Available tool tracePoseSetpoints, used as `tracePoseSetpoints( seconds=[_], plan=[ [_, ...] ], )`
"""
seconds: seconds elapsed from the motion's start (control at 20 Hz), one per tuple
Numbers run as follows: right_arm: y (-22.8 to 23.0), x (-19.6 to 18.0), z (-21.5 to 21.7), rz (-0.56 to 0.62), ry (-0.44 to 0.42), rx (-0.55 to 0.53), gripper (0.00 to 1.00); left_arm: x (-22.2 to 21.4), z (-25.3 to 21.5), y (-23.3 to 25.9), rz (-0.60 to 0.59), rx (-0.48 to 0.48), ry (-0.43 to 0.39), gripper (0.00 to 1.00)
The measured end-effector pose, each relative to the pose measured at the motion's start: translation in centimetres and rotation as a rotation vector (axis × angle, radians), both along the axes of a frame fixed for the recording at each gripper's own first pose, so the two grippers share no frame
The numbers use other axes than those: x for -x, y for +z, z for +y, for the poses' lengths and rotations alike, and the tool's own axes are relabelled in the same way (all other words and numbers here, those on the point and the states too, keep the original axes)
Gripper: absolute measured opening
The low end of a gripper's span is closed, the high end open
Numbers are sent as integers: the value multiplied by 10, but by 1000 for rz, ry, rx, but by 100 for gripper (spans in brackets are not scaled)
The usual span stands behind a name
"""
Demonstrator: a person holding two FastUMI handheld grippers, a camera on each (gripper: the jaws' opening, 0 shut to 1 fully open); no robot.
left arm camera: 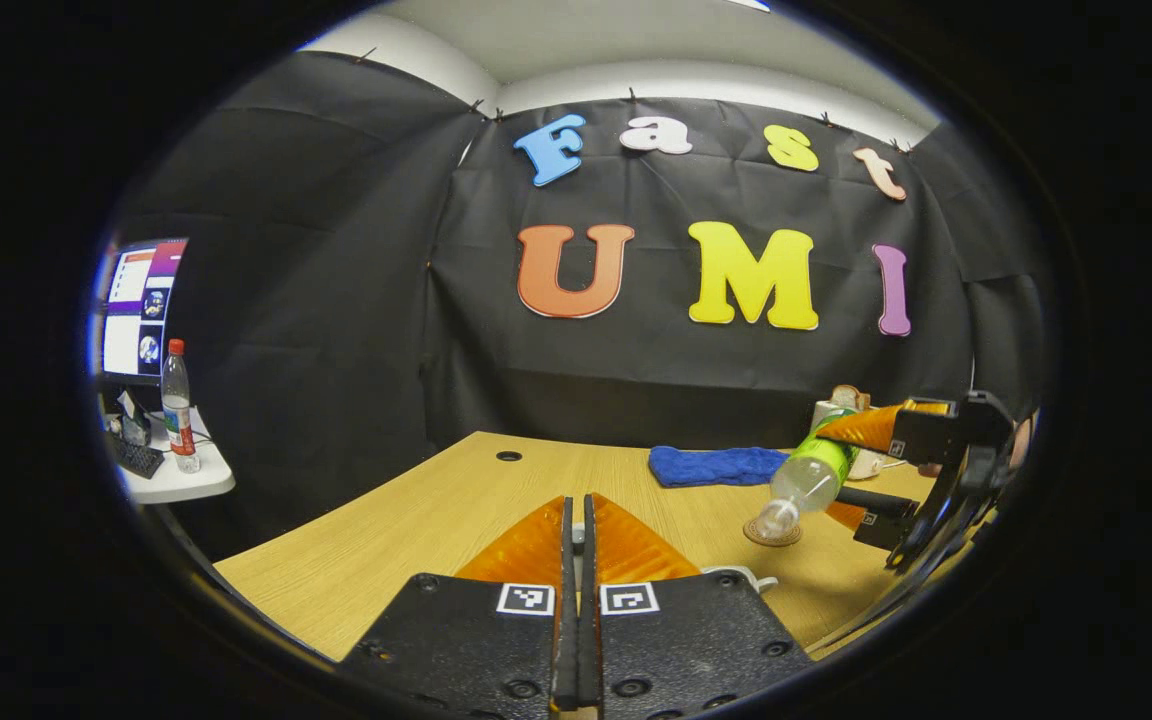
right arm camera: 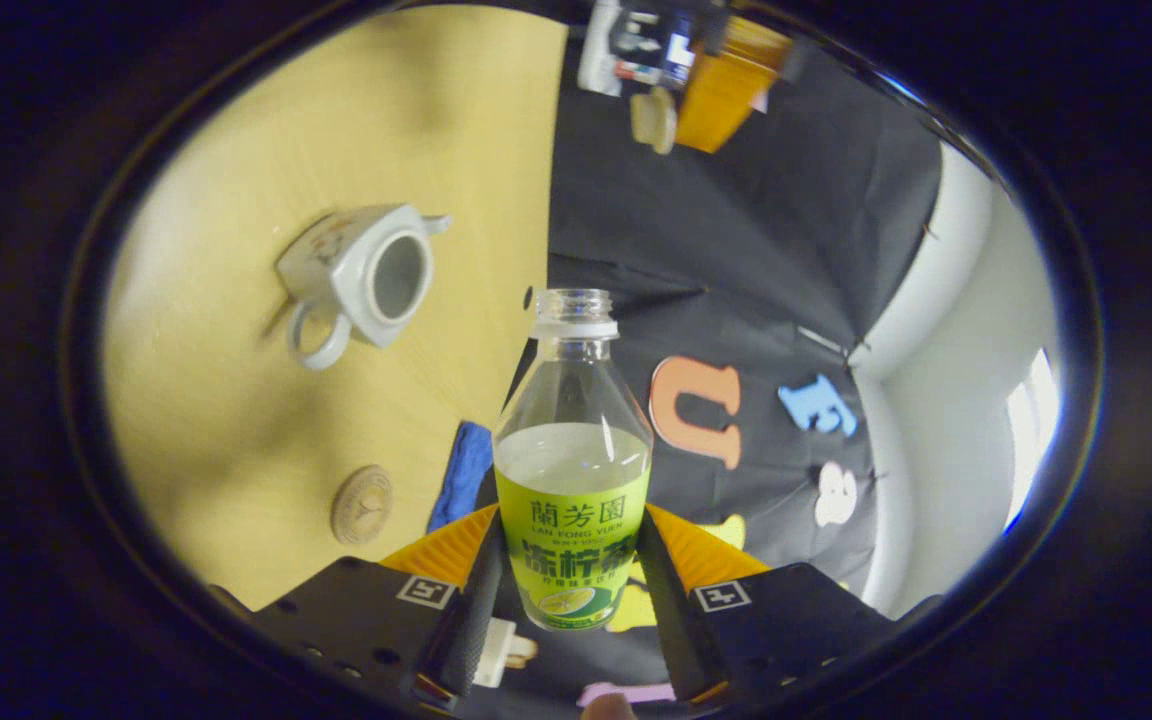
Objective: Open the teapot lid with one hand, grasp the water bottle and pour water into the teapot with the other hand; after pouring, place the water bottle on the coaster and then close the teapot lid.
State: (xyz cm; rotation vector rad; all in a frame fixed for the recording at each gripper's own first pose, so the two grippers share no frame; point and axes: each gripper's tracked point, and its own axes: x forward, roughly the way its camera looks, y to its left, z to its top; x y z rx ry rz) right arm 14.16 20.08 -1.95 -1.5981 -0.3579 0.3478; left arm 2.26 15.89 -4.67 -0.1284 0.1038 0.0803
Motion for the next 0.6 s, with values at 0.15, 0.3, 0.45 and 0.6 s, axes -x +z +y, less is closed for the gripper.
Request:
tracePoseSetpoints(
  seconds=[0.15, 0.3, 0.45, 0.6],
  plan=[
    [3, -10, -19, 205, -59, -326, 72, -2, -13, 0, 4, -7, -22, 3],
    [16, -18, -34, 366, -83, -654, 72, -5, -29, 3, -1, 2, -61, 3],
    [27, -37, -41, 538, -98, -1013, 72, -5, -35, 2, 5, -2, -80, 3],
    [26, -59, -46, 696, -126, -1255, 71, -7, -36, 3, 3, 7, -82, 3]
  ],
)
